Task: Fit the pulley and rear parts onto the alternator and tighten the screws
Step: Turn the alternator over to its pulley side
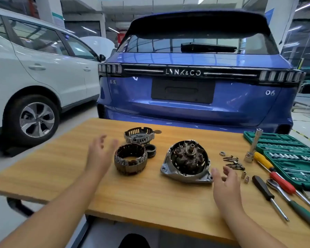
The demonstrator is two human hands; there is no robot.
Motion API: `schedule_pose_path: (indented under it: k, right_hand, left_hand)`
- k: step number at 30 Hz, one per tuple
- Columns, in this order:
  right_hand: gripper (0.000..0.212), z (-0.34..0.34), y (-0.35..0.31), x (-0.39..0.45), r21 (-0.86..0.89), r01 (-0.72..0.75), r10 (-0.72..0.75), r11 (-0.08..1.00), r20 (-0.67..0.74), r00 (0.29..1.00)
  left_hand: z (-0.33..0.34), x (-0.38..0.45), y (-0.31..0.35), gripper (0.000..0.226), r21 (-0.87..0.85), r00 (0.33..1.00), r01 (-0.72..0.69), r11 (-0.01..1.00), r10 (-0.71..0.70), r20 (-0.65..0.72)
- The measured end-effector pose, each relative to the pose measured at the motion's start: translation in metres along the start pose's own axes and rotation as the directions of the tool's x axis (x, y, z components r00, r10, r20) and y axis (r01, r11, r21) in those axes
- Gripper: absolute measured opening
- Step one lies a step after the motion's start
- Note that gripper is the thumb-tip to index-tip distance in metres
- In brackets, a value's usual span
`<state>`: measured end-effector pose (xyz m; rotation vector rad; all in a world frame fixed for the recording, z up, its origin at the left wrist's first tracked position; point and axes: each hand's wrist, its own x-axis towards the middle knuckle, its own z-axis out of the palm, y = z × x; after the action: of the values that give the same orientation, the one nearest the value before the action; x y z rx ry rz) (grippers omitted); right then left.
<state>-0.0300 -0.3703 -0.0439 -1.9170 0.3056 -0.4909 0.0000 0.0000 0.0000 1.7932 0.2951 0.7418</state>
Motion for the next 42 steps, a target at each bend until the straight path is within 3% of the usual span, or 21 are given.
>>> schedule_pose_path:
  k: [2,4,9,14,19,26,30,32,35,38,40,42]
  right_hand:
    - [0.071,0.006,0.003,0.008,-0.014,-0.015,0.015,1.000,0.010,1.000]
    - [0.075,0.012,0.006,0.013,-0.029,0.028,-0.025,0.999,0.091,0.996]
    - [0.079,0.019,0.005,0.024,-0.007,0.067,-0.065,0.998,0.178,0.982]
    - [0.067,0.018,0.007,0.023,0.028,0.076,-0.081,0.997,0.267,0.960]
    - [0.070,0.013,0.008,0.024,0.097,-0.013,-0.010,0.995,0.236,0.972]
    - [0.064,0.006,0.008,0.027,0.200,-0.123,0.090,0.972,0.169,0.981]
    - [0.063,0.005,0.000,0.025,0.229,-0.147,0.096,0.962,0.218,0.971]
    - [0.064,0.003,-0.014,0.024,0.194,-0.117,0.070,0.974,0.235,0.969]
    - [0.070,-0.002,-0.055,0.024,0.175,0.039,-0.073,0.984,0.194,0.978]
    - [0.077,-0.010,-0.111,0.024,0.326,0.068,-0.137,0.943,0.195,0.971]
    - [0.058,-0.014,-0.134,0.024,0.418,-0.067,-0.085,0.906,0.335,0.938]
    - [0.032,-0.018,-0.141,0.024,0.421,-0.045,-0.105,0.906,0.324,0.940]
  left_hand:
    - [0.020,-0.021,-0.013,0.076,0.304,0.957,-0.094,0.948,0.001,0.292]
    - [0.031,-0.034,-0.034,0.094,0.409,0.902,-0.133,0.903,-0.061,0.428]
    - [0.038,-0.019,-0.042,0.074,0.518,0.926,-0.142,0.844,-0.072,0.371]
    - [0.045,-0.023,-0.026,0.062,0.558,0.954,-0.167,0.813,-0.011,0.301]
    - [0.059,-0.044,-0.019,0.059,0.439,0.943,-0.180,0.880,0.027,0.331]
    - [0.066,-0.061,0.014,0.049,0.254,0.967,-0.164,0.953,0.105,0.230]
    - [0.063,-0.061,0.045,0.050,0.180,0.944,-0.253,0.951,0.202,0.259]
    - [0.062,-0.062,0.061,0.049,0.168,0.909,-0.341,0.925,0.280,0.308]
    - [0.067,-0.070,0.083,0.048,0.097,0.803,-0.519,0.849,0.446,0.395]
    - [0.078,-0.086,0.099,0.047,0.032,0.715,-0.627,0.778,0.559,0.420]
    - [0.086,-0.096,0.108,0.048,-0.027,0.671,-0.662,0.749,0.609,0.423]
    - [0.094,-0.102,0.113,0.049,-0.065,0.656,-0.657,0.752,0.611,0.444]
